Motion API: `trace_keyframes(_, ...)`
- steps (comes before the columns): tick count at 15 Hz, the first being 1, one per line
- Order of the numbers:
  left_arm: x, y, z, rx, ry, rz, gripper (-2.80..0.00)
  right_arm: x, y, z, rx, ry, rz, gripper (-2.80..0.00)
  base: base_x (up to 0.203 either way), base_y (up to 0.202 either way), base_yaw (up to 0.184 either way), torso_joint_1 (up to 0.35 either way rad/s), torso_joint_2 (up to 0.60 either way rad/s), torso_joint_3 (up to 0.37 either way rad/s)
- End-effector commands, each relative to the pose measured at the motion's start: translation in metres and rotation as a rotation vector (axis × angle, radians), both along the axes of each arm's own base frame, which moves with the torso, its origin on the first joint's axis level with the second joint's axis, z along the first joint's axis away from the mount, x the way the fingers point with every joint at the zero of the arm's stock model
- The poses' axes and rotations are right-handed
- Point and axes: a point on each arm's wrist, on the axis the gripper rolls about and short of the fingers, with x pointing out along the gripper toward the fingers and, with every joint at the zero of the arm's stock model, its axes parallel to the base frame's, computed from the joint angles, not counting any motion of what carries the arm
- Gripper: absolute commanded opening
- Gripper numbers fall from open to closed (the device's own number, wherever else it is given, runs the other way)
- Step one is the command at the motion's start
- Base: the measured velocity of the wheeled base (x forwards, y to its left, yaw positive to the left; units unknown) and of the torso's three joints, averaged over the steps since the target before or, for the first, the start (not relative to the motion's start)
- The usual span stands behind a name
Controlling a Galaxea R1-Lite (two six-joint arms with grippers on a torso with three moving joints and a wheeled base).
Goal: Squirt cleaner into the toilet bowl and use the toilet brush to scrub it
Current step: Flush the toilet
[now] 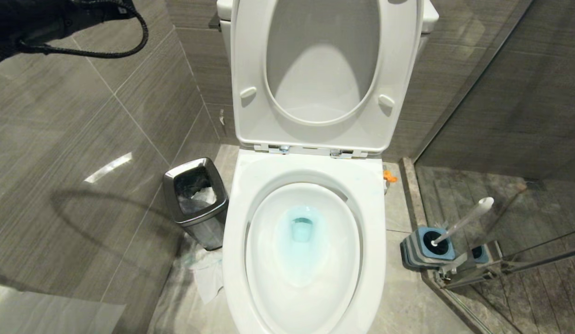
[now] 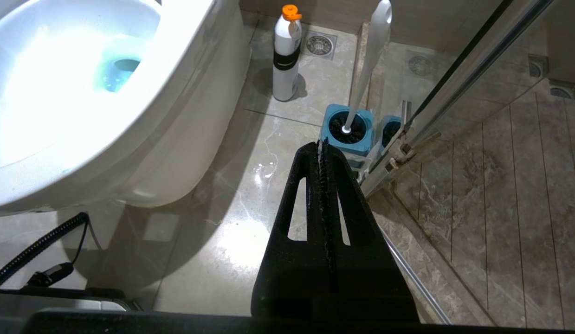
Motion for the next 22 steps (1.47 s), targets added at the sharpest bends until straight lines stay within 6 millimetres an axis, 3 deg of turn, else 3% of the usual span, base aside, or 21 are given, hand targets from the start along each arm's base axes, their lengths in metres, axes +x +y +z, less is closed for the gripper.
trace_keyframes(1,0.023,-0.016,-0.010,-0.013,-0.007,-0.014,-2.80,0.000,0.000,0.000,0.000,0.003,0.001,-2.80,0.000,0.000,0.000,0.000,0.00,0.000)
trace_keyframes(12,0.038,-0.047,-0.015,-0.075,-0.124,-0.014,-2.80,0.000,0.000,0.000,0.000,0.003,0.001,-2.80,0.000,0.000,0.000,0.000,0.00,-0.005)
trace_keyframes(22,0.023,-0.051,0.004,-0.140,-0.307,-0.020,-2.80,0.000,0.000,0.000,0.000,0.002,0.001,-2.80,0.000,0.000,0.000,0.004,0.00,-0.137)
